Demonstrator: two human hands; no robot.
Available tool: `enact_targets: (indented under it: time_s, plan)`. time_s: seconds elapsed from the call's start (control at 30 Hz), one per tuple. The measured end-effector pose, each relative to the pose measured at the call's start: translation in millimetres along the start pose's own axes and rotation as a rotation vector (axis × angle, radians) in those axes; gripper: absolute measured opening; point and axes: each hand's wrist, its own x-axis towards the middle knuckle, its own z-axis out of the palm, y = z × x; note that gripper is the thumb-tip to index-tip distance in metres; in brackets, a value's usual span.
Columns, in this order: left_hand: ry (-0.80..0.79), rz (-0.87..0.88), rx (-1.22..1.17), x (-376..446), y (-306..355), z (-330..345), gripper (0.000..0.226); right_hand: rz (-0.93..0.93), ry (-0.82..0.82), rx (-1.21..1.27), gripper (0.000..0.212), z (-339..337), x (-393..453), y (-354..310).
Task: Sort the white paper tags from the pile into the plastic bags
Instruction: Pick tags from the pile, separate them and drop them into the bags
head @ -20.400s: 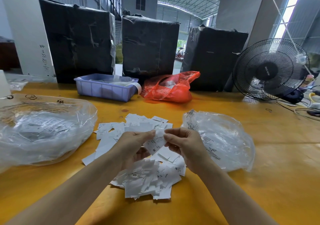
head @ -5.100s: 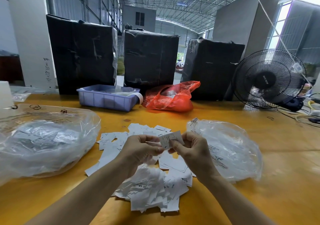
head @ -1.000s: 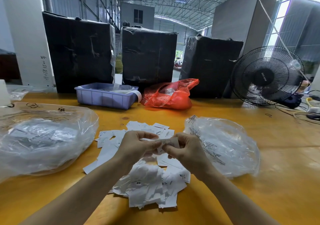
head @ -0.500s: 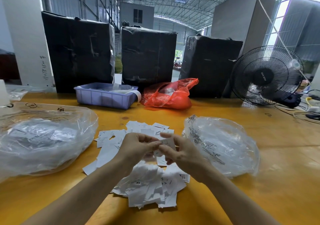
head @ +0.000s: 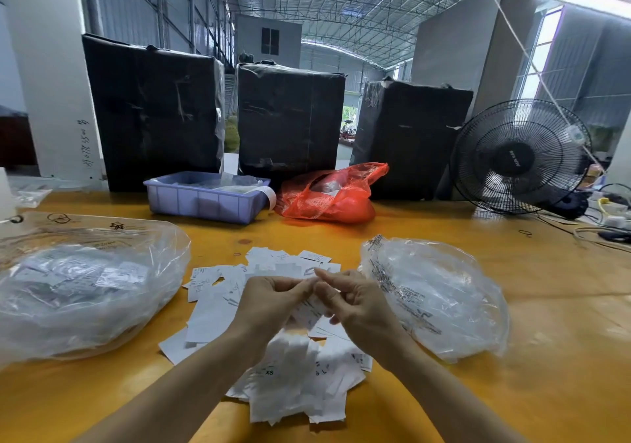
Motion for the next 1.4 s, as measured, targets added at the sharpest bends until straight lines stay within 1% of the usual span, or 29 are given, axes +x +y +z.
enact_targets:
  time_s: [0.13, 0.17, 0.23, 0.27, 0.33, 0.4, 0.43, 0.57, 0.77, 0.9, 1.0, 1.07, 1.2, 1.3, 1.4]
  plan:
    - [0.090, -0.008, -0.122, -1, 3, -1, 0.017, -0.002, -0.153, -0.060, 0.057, 2, -3, -3]
    - [0.115, -0.017, -0.146, 0, 3, 0, 0.015, -0.008, -0.159, -0.074, 0.060, 3, -4, -4]
    - [0.156, -0.023, -0.163, -1, 1, 2, 0.015, -0.013, -0.096, -0.059, 0.061, 3, -4, -3]
    - [0.164, -0.020, -0.167, -1, 1, 2, 0.018, -0.013, -0.039, -0.032, 0.059, 3, -4, -3]
    - [0.158, -0.019, -0.180, 0, 0, 3, 0.024, -0.032, 0.048, 0.020, 0.045, 1, -4, -4]
    - [0.141, -0.018, -0.183, -1, 0, 4, 0.025, -0.053, 0.052, 0.057, 0.027, 1, -4, -6]
    - [0.137, -0.019, -0.182, -1, 0, 4, 0.026, -0.052, 0.045, 0.064, 0.023, 1, -5, -6]
    - [0.145, -0.024, -0.189, -2, -2, 5, 0.028, -0.025, 0.045, 0.073, 0.019, 2, -6, -7]
    - [0.136, -0.015, -0.200, -2, -1, 5, 0.029, 0.054, 0.009, 0.257, 0.014, 1, -5, -6]
    - [0.061, -0.038, -0.170, 0, 2, 1, 0.031, 0.048, 0.095, 0.279, 0.011, -2, -4, -5]
    - [-0.035, -0.092, -0.068, 1, 4, -4, 0.033, 0.045, 0.115, 0.304, 0.005, -5, -3, -4]
    - [-0.054, -0.113, -0.021, 2, 4, -5, 0.029, 0.037, 0.097, 0.286, 0.003, -6, -3, -3]
    - [-0.008, -0.092, 0.036, 2, 4, -6, 0.009, 0.081, 0.057, 0.248, 0.009, -5, -4, -5]
    - [-0.005, -0.099, 0.048, 3, 5, -7, 0.009, 0.101, 0.010, 0.207, 0.014, -6, -3, -7]
    - [-0.003, -0.103, 0.083, 4, 6, -10, 0.010, 0.087, -0.004, 0.179, 0.009, -7, -3, -9]
